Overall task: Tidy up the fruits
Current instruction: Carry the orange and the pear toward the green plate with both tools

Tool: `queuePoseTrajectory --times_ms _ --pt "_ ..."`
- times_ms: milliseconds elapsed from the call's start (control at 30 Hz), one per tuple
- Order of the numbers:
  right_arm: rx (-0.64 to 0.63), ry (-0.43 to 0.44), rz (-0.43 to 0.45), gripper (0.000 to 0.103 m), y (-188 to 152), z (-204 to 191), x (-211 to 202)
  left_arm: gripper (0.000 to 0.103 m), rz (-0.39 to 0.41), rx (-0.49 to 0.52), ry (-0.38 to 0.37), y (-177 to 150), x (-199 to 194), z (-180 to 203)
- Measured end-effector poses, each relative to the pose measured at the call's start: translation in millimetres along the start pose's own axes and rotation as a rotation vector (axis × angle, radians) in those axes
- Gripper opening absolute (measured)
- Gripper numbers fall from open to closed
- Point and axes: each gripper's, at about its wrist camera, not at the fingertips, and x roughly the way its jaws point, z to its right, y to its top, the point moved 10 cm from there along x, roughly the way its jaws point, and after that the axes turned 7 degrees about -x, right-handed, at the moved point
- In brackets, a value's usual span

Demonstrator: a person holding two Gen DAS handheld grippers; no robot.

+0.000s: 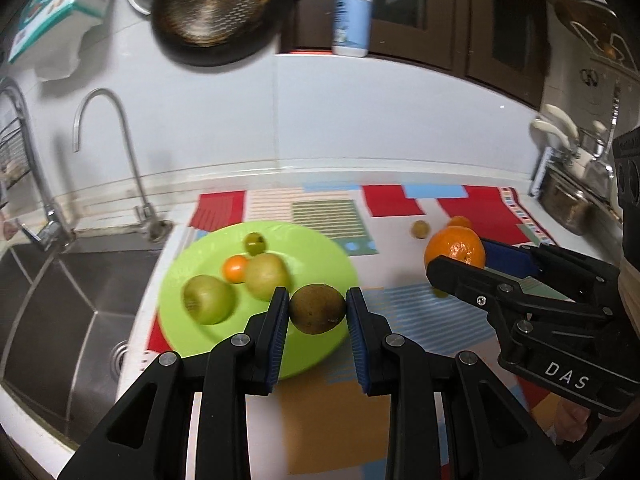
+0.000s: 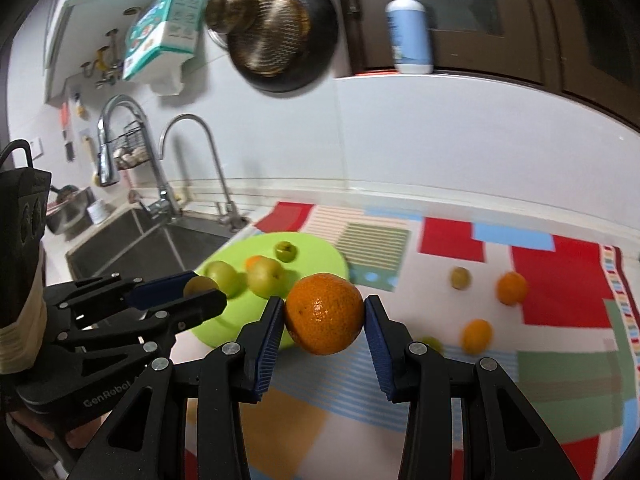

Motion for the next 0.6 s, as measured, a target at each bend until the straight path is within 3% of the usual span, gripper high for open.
queuePoseTrajectory --times_ms 267,600 --pt "-0.031 0.081 -0.022 0.042 8 -30 40 0.029 -0.027 -0.057 0.063 -6 16 -40" --pt "-0.065 0.146 -0.114 0.042 -1 -43 95 0.029 -0.1 -0.109 0.081 -17 56 -65"
